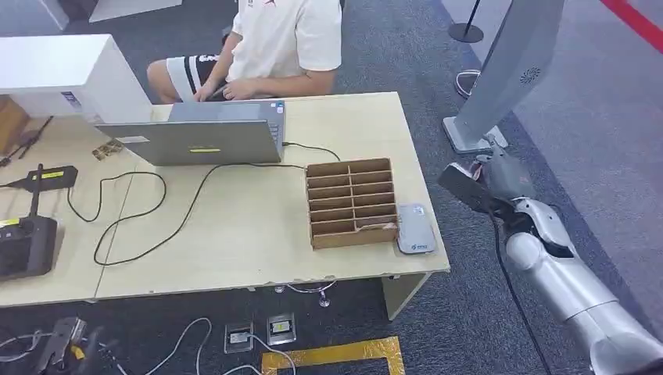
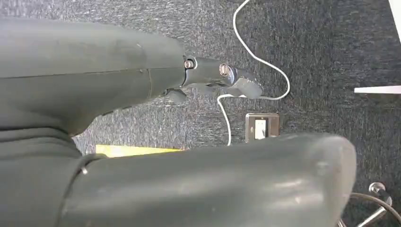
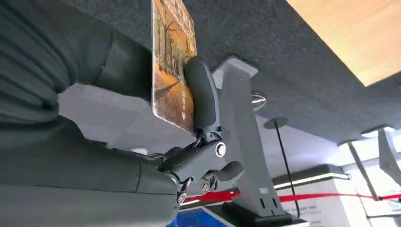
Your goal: Pass the card to the sensor for recognition and then transmit it.
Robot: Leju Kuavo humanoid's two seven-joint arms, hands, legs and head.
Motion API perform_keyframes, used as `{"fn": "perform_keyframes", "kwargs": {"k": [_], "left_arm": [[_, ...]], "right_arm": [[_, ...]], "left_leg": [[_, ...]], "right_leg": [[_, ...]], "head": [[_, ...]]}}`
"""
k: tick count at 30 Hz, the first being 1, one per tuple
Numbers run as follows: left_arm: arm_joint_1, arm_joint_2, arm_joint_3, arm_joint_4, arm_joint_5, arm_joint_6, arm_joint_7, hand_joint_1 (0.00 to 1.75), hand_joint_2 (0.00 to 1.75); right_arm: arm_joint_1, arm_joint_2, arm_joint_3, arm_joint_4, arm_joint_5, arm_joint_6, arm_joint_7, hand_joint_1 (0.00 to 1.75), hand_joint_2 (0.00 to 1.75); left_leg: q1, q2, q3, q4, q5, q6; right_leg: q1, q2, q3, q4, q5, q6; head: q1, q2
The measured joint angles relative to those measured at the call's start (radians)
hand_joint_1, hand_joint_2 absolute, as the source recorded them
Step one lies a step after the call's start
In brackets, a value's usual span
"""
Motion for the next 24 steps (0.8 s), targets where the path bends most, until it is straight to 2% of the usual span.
{"fn": "perform_keyframes", "kwargs": {"k": [4,24], "left_arm": [[0.001,-0.002,0.006,0.0,-0.019,0.0,0.003,0.0,0.0],[0.006,-0.017,0.042,0.007,-0.053,0.0,0.02,0.0,0.0]], "right_arm": [[0.028,0.007,-0.005,-0.009,0.001,0.02,0.024,1.75,1.75],[0.085,0.058,0.014,-0.034,-0.026,0.047,0.036,1.75,1.75]], "left_leg": [[0.0,0.0,0.0,0.0,0.0,0.0],[0.0,0.0,0.0,0.0,0.0,0.0]], "right_leg": [[0.0,0.0,0.0,0.0,0.0,0.0],[0.0,0.0,0.0,0.0,0.0,0.0]], "head": [[0.0,0.0],[0.0,0.0]]}}
